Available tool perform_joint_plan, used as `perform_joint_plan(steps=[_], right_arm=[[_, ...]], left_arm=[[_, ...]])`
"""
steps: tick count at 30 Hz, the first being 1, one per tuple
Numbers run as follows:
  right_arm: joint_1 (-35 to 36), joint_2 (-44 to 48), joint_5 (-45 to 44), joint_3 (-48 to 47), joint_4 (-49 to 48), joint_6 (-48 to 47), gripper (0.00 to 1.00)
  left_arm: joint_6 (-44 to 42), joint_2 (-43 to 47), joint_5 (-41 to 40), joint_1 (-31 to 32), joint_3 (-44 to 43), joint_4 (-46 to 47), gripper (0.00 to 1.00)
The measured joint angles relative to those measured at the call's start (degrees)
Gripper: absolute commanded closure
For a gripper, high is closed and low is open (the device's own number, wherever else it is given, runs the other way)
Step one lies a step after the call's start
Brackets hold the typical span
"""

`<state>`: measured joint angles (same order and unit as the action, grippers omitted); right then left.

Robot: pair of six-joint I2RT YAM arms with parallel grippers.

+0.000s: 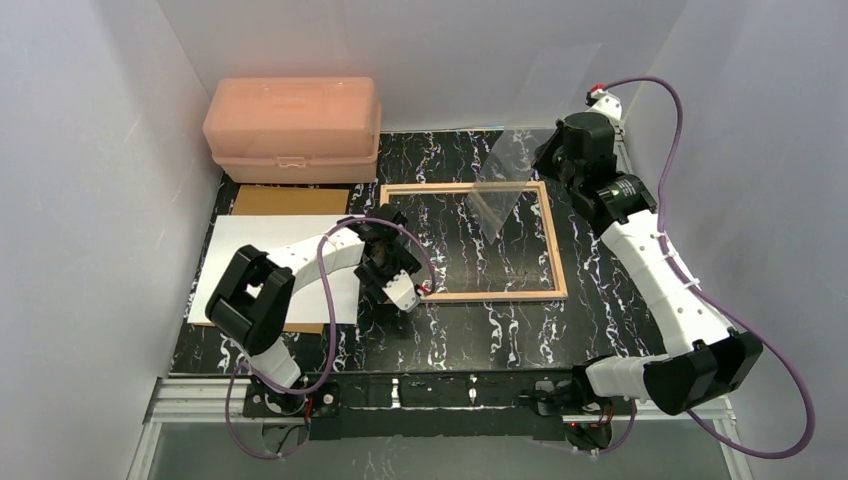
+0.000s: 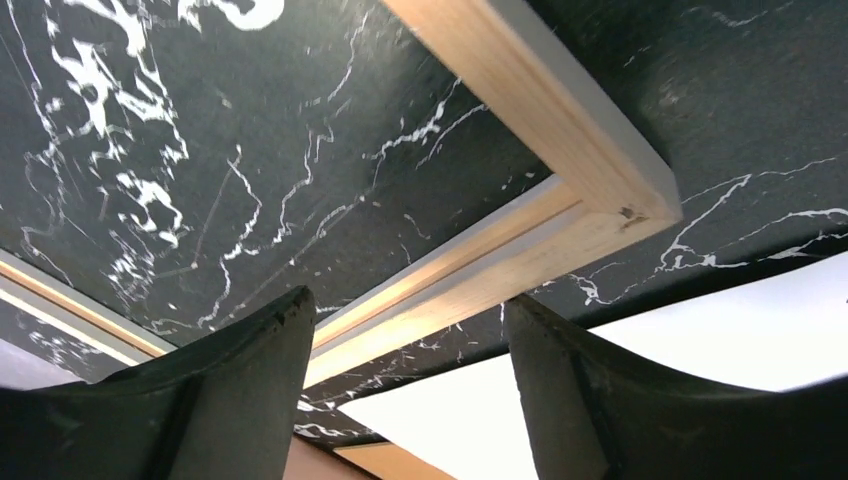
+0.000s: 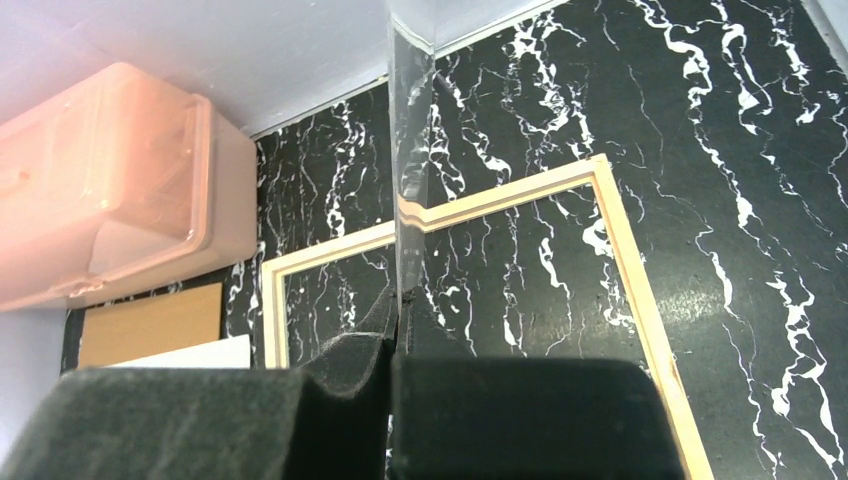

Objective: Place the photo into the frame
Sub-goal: Adjust the photo frame at the center of the board.

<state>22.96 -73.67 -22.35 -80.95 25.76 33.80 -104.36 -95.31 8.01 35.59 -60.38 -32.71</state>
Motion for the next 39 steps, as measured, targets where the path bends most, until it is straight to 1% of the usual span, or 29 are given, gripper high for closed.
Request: perform_joint_plan(steps=[4, 7, 10, 12, 15, 16, 17, 22, 25, 30, 35, 39], right_arm=[[-0.85, -0.7, 2.78, -3.04, 1.7, -1.29, 0.99], [-1.44, -1.42, 3.34, -5.57, 2.64, -2.54, 0.99], [-1.92, -1.44, 3.41, -6.86, 3.32, -3.69, 0.99], [-2.12, -1.44, 3.43, -7.1, 3.52, -4.15, 0.99], [-2.36, -1.44, 3.48, -7.13, 4.46, -4.5, 0.99], [-2.4, -1.46, 3.48, -7.13, 4.66, -4.7, 0.99], [-2.49, -1.46, 3.48, -7.13, 4.68, -4.74, 0.99], [-2.91, -1.46, 3.34, -8.09, 5.42, -5.75, 0.99], [-3.08, -1.46, 3.26, -9.35, 5.9, -5.92, 0.99], [-3.08, -1.49, 3.26, -10.03, 5.9, -5.97, 0.99], [-3.08, -1.62, 3.23, -10.03, 6.14, -6.43, 0.99], [-3.08, -1.6, 2.99, -10.03, 6.73, -7.15, 0.99]], left_arm=[[1.14, -0.11, -1.07, 2.54, 0.02, -1.2, 0.42], [3.08, -0.15, -1.22, 4.68, 0.2, -2.73, 0.43], [6.32, -0.15, -1.25, 6.93, 1.49, -3.63, 0.51], [9.57, -0.22, -1.29, 8.5, 1.73, -4.66, 0.59], [16.79, -1.62, -0.5, 11.56, 0.22, -7.15, 0.79], [18.36, -2.45, -0.44, 12.48, -0.79, -7.91, 0.84], [19.56, -2.97, -0.28, 13.16, -1.73, -8.46, 0.86], [26.88, -6.19, 1.27, 17.18, -5.97, -8.15, 0.88], [35.01, -8.52, 1.9, 18.21, -9.16, -8.81, 0.88], [51.74, -13.73, 3.65, 21.57, -16.2, -11.37, 0.85], [64.87, -17.49, 6.75, 26.64, -21.33, -11.37, 0.75], [70.82, -20.83, 9.07, 29.11, -26.29, -10.97, 0.63]])
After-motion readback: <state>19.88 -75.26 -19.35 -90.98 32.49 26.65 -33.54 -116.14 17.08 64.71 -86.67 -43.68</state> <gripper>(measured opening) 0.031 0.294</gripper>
